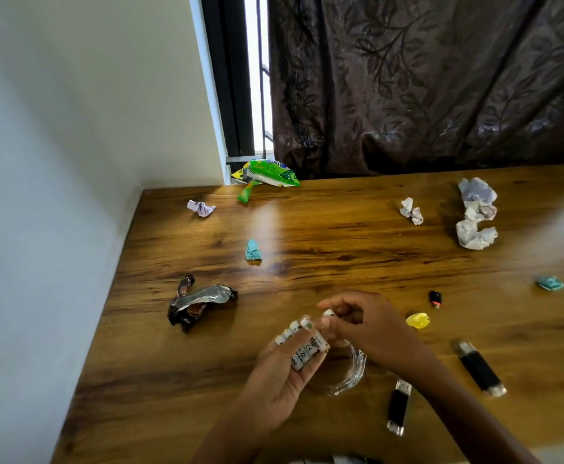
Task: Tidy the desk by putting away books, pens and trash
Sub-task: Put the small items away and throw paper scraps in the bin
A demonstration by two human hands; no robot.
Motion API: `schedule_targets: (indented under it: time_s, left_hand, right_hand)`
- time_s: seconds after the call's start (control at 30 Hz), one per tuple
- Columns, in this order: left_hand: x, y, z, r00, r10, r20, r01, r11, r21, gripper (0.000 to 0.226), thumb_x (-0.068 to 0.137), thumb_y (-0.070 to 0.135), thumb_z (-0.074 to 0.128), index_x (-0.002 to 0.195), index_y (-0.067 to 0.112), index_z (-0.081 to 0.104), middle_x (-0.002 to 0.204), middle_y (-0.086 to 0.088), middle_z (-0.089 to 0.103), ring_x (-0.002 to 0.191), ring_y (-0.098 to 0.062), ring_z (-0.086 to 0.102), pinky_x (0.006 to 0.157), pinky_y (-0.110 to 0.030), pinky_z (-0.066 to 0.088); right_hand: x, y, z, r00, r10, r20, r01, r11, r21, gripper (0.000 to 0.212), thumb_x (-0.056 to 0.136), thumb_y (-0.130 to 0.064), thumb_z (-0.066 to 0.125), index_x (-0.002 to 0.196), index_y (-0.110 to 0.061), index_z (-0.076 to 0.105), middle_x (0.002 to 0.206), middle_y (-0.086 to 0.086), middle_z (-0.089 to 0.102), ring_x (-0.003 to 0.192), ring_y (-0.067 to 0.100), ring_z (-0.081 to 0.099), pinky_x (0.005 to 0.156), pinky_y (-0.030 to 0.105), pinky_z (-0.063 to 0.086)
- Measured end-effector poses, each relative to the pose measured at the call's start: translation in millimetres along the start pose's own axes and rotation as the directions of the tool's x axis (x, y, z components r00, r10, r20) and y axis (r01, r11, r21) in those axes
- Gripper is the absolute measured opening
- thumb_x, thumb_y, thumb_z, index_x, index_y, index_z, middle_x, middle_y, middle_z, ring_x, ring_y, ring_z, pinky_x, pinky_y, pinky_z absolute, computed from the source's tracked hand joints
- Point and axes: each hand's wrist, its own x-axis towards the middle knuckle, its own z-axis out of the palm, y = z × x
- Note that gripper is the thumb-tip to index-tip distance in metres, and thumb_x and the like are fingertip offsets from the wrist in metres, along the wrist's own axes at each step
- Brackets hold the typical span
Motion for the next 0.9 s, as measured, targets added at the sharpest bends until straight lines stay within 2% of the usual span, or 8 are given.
schedule_targets:
  time_s: [0.13,0.2,0.27,0.4,0.53,0.73,0.83,0.9]
  left_hand:
    - [-5,-5,1,0.999,-0.002,-0.046,0.002,1.000,0.001,0.026,0.081,-0.003,0.062,0.107,-0.004,0.058,0.099,-0.025,0.070,0.093,-0.031,0.067,0.071,-0.037,0.059]
    - [-8,-10,2,0.998,-0.010,-0.070,0.010,1.000,0.004,0.025,0.083,-0.002,0.062,0.108,-0.005,0.058,0.103,-0.026,0.067,0.093,-0.031,0.066,0.072,-0.035,0.058]
    - [-13,-15,3,0.997,-0.031,-0.076,0.031,1.000,-0.002,0.022,0.083,0.001,0.062,0.104,-0.006,0.058,0.097,-0.025,0.067,0.090,-0.031,0.065,0.070,-0.034,0.057]
    - [-19,-11,3,0.996,-0.024,-0.084,0.019,0.998,-0.061,0.019,0.083,0.001,0.061,0.100,-0.006,0.058,0.091,-0.024,0.068,0.087,-0.030,0.065,0.066,-0.035,0.058]
    - [-19,-3,4,0.995,0.001,-0.102,-0.011,0.995,-0.096,0.020,0.084,0.000,0.060,0.103,-0.006,0.060,0.096,-0.024,0.068,0.087,-0.029,0.065,0.061,-0.034,0.058]
    - [-19,-7,5,0.996,-0.002,-0.087,-0.005,0.997,-0.080,0.022,0.085,0.000,0.059,0.107,-0.005,0.062,0.100,-0.025,0.069,0.087,-0.029,0.066,0.057,-0.030,0.060]
    - [-19,-10,5,0.997,0.000,-0.078,-0.007,0.996,-0.086,0.020,0.086,0.002,0.058,0.104,-0.006,0.060,0.100,-0.026,0.068,0.087,-0.031,0.065,0.064,-0.035,0.059]
    - [-20,-11,5,0.997,-0.004,-0.074,-0.004,0.995,-0.099,0.019,0.086,0.004,0.058,0.102,-0.006,0.058,0.094,-0.025,0.068,0.088,-0.032,0.065,0.072,-0.036,0.058]
  right_hand:
    - [-13,22,-5,0.999,-0.004,-0.050,-0.005,0.985,-0.170,0.018,0.084,-0.022,0.068,0.099,-0.030,0.065,0.088,-0.011,0.067,0.078,0.001,0.063,0.068,0.014,0.051]
    - [-20,30,-4,0.998,-0.063,0.022,0.067,0.956,-0.284,0.025,0.085,-0.024,0.066,0.109,-0.030,0.063,0.104,-0.016,0.066,0.092,-0.006,0.059,0.078,0.012,0.048]
    - [-26,35,-1,0.986,-0.136,0.095,0.161,0.920,-0.359,0.031,0.084,-0.020,0.066,0.115,-0.028,0.062,0.115,-0.016,0.064,0.104,-0.004,0.056,0.089,0.022,0.049]
    - [-29,41,5,0.967,-0.208,0.144,0.252,0.854,-0.455,0.035,0.080,-0.016,0.070,0.113,-0.027,0.063,0.115,-0.013,0.065,0.106,-0.002,0.056,0.097,0.023,0.040]
    - [-31,45,12,0.944,-0.214,0.250,0.314,0.810,-0.495,0.038,0.087,-0.017,0.061,0.122,-0.030,0.054,0.118,-0.023,0.056,0.106,-0.013,0.041,0.095,0.004,0.024]
    - [-24,41,12,0.920,-0.163,0.357,0.332,0.809,-0.486,0.047,0.085,0.004,0.049,0.111,-0.031,0.064,0.117,-0.016,0.065,0.108,-0.007,0.053,0.099,0.016,0.034]
    - [-21,41,10,0.940,-0.121,0.319,0.264,0.851,-0.454,0.042,0.087,0.004,0.047,0.110,-0.026,0.067,0.115,-0.011,0.067,0.097,-0.009,0.057,0.081,0.001,0.038]
    - [-21,37,5,0.977,-0.101,0.189,0.174,0.889,-0.424,0.034,0.091,-0.002,0.046,0.104,-0.026,0.066,0.106,-0.009,0.068,0.081,-0.011,0.056,0.069,0.002,0.042]
